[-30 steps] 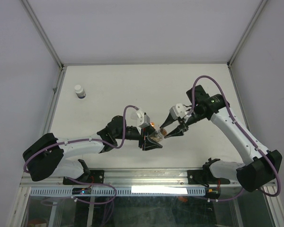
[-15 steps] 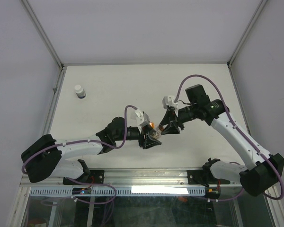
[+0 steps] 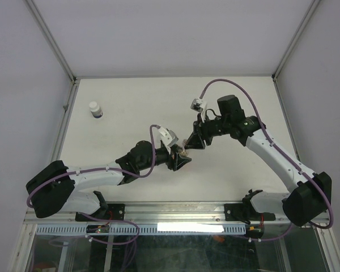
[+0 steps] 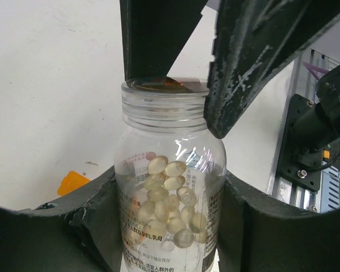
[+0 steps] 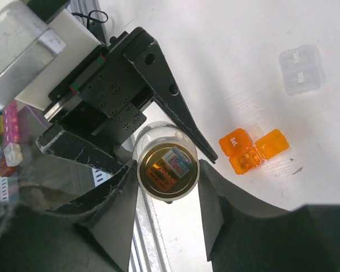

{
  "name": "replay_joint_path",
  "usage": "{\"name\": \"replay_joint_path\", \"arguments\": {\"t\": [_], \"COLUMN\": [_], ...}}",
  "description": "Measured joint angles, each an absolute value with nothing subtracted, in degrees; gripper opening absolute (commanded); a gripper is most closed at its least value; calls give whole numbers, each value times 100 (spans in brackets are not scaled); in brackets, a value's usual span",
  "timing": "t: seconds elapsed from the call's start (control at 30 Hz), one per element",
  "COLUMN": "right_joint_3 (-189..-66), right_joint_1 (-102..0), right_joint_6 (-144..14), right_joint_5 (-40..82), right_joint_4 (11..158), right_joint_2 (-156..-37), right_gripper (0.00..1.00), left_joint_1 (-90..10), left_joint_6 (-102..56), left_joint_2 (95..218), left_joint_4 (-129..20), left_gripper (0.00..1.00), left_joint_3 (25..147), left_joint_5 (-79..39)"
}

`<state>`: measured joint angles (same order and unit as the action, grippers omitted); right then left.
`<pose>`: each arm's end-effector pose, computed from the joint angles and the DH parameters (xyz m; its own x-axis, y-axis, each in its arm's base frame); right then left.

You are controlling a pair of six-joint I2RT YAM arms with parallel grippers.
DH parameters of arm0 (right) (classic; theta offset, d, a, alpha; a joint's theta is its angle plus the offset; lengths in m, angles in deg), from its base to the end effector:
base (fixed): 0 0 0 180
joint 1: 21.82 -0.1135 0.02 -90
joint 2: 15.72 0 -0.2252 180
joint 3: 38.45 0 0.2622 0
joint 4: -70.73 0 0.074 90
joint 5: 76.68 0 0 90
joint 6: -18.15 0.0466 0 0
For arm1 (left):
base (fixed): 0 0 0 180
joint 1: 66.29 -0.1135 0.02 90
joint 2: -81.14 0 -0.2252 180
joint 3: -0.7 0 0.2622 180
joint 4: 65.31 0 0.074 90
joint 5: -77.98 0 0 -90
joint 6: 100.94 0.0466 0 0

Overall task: Sort the pills into containers
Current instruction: Screw the lid of the pill bottle onto the pill bottle.

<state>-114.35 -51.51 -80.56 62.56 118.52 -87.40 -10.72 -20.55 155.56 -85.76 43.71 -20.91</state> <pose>0.2313 0.1725 0.2746 -0.4707 -0.3822 -0.7952 -0.8816 0.2403 0.4063 0.1643 -0.2525 0.1710 -0.2563 0.0823 -0.9631 0.8701 0.4536 -0.1929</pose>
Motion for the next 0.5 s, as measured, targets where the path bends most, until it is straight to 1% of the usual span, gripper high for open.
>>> {"name": "replay_joint_path", "arguments": {"t": [0.07, 0.2, 0.27, 0.3, 0.5], "right_joint_3": [-11435, -11435, -11435, -11435, -11435], "right_joint_1": [-5110, -4981, -4887, -4817, -4367], "right_joint_6": [-7955, -7876, -7914, -7964, -8473], "right_joint_5": [6321, 6824, 7062, 7198, 7814], "right_joint_4": [11819, 11795, 11819, 11830, 11933], "right_joint_2": [-8750, -8722, -8667, -8630, -8342], "right_gripper": [64, 83, 97, 99, 99], "left_joint_1": [-1072, -1072, -1074, -1074, -1076], "left_joint_6": [-2055, -2059, -2063, -2068, -2089], "left_joint_2": [15567, 15567, 15564, 15562, 15543], "left_joint_4": [-8600, -8812, -8939, -8974, -9157], "left_gripper": [0, 0, 0, 0, 0], "left_joint_3": [4371, 4371, 4366, 4360, 4266], "left_joint_5": [-2062, -2012, -2001, -2001, -2178]}}
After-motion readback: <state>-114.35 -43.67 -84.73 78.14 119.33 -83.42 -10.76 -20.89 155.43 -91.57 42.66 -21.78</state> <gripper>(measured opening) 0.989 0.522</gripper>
